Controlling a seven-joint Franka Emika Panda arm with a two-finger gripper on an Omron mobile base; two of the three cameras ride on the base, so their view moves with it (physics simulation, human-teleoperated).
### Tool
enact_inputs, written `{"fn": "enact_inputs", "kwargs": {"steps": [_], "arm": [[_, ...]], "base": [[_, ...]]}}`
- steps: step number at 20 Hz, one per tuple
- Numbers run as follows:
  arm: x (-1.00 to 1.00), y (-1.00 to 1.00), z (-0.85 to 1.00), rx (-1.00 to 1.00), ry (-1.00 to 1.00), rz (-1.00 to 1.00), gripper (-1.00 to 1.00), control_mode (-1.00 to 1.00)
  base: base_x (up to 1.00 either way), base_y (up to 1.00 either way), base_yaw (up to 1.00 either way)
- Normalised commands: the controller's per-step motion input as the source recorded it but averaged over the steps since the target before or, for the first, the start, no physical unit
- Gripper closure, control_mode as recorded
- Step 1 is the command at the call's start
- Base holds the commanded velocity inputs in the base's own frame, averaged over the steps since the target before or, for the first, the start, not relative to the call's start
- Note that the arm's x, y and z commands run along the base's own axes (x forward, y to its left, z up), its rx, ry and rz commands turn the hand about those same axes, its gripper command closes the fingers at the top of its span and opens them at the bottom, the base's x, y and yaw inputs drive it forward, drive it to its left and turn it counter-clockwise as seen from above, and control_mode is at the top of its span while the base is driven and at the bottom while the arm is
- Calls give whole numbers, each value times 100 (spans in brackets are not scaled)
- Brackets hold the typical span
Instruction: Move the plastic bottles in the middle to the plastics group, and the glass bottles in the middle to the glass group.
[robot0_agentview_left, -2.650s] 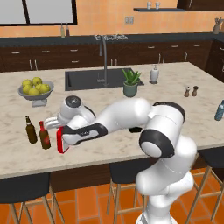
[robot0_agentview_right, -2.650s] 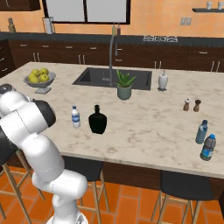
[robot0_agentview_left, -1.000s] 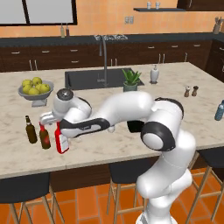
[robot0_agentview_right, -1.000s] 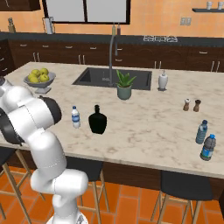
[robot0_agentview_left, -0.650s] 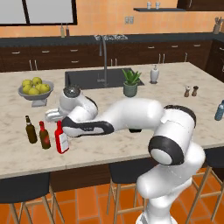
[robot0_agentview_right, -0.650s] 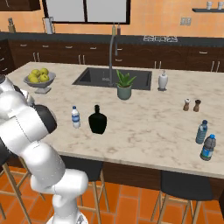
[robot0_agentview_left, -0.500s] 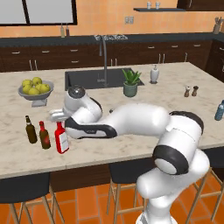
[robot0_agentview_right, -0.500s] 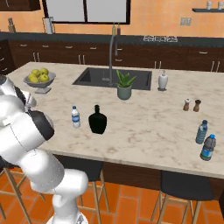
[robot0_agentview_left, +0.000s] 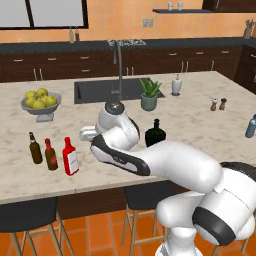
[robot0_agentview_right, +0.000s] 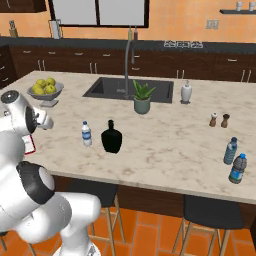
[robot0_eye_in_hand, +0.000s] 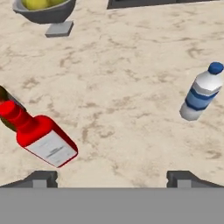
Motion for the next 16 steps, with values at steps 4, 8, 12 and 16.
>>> {"fn": "enact_inputs", "kwargs": {"steps": [4,8,12,16], "arm": [[-14,-74,13,0,8,-6,-100,-100],[0,-71,9,0,8,-6,-100,-100],[3,-59,9,0,2,-7,-100,-100],[2,-53,11,0,0,-8,-100,-100]], "base": [[0,0,0],[0,0,0],[0,0,0],[0,0,0]]}}
